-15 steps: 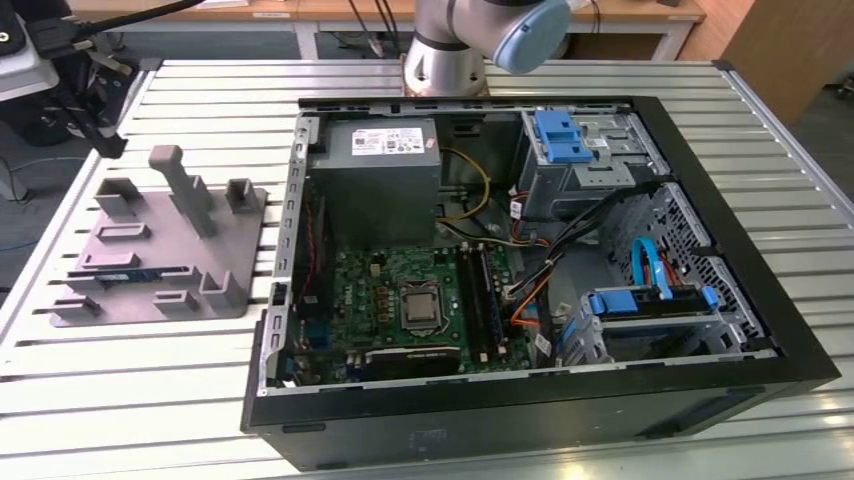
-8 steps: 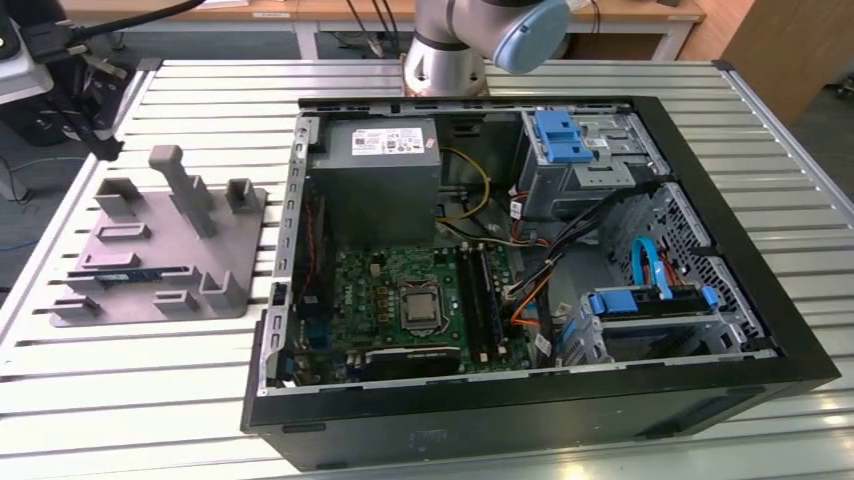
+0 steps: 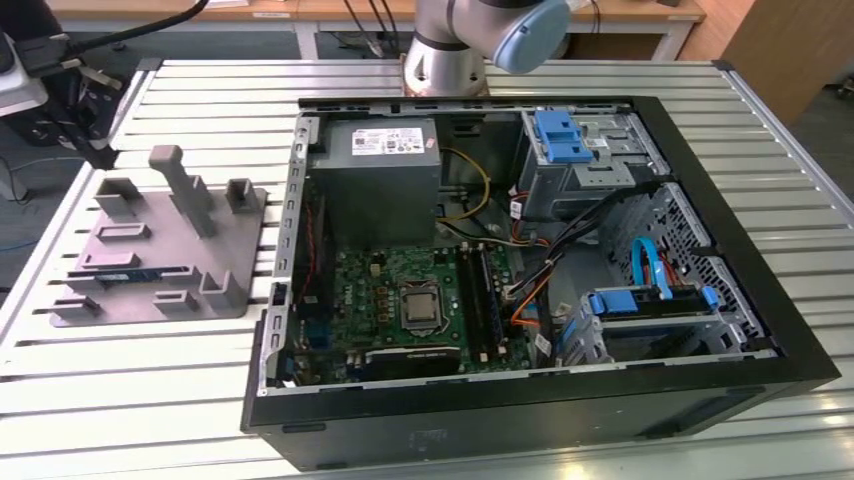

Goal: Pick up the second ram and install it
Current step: 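Reach for the second ram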

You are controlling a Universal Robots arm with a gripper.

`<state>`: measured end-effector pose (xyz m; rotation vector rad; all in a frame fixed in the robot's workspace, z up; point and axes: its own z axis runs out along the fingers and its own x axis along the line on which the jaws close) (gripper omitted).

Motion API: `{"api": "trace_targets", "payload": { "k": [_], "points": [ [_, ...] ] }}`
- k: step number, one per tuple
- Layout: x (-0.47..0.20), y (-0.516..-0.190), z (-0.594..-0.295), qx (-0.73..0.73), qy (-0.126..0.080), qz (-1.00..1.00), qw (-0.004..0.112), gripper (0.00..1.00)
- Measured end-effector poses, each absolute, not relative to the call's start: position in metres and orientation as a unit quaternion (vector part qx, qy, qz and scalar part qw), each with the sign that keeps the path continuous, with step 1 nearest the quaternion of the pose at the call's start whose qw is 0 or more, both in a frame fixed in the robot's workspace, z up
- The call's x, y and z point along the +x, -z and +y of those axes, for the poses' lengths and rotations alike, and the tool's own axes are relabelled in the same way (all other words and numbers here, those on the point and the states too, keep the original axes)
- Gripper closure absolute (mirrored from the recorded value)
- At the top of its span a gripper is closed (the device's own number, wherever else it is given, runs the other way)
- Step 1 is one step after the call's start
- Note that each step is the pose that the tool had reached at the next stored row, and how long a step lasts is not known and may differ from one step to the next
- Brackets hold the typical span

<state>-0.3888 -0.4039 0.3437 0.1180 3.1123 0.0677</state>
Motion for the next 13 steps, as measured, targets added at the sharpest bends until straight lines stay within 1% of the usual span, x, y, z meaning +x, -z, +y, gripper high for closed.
{"api": "trace_targets", "payload": {
  "k": [4, 6, 8, 10, 11, 13],
  "points": [
    [-0.3896, -0.3401, -0.4118, 0.038, -0.022, 0.999, 0.013, 0.90],
    [-0.3895, -0.3379, -0.4138, 0.038, -0.022, 0.999, 0.011, 0.90],
    [-0.3896, -0.3374, -0.4145, 0.038, -0.021, 0.999, 0.002, 0.90],
    [-0.3896, -0.3372, -0.4149, 0.039, -0.018, 0.999, -0.011, 0.90],
    [-0.3896, -0.3371, -0.4149, 0.039, -0.015, 0.999, -0.015, 0.90],
    [-0.3896, -0.3364, -0.4150, 0.039, -0.006, 0.999, -0.016, 0.90]
  ]
}}
